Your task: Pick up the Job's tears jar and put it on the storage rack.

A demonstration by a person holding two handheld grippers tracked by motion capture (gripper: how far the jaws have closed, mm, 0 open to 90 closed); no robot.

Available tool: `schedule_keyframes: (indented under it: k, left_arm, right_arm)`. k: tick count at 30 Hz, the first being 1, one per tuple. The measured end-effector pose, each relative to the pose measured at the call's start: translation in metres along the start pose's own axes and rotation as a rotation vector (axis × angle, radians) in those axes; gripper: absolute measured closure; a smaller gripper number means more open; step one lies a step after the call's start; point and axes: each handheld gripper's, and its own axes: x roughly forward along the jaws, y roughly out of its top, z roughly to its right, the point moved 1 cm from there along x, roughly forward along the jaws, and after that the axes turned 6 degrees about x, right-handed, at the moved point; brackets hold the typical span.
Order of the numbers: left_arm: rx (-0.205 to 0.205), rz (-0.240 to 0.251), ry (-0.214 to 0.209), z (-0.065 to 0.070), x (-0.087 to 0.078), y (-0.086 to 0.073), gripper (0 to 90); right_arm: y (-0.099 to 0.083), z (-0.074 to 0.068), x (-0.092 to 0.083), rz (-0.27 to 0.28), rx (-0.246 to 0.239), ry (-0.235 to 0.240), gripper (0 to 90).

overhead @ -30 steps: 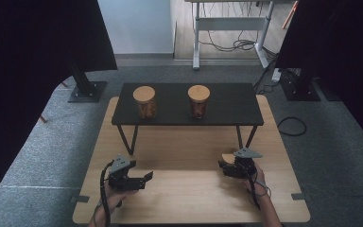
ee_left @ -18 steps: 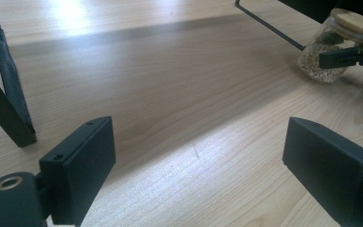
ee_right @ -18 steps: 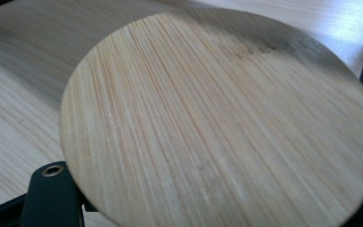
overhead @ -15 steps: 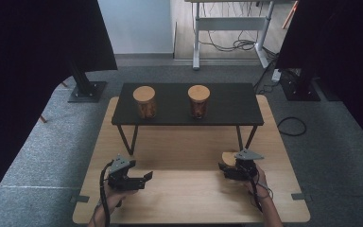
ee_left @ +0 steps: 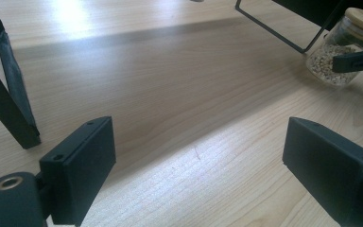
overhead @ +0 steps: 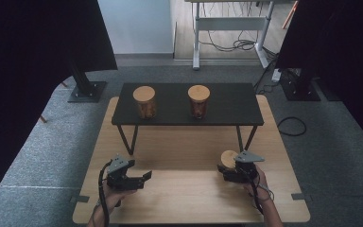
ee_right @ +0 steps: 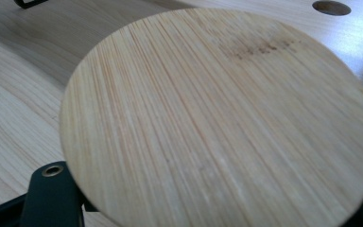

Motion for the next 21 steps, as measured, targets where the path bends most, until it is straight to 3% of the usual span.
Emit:
schedule_keyframes:
  k: [21]
  left_arm:
    - [-0.001,0.003,-0.001,-0.001,-0.001,0.0,9.6]
  right_arm:
    - [0.003,-0.014,-0.013,0.023,-0.039,0.021,24.2]
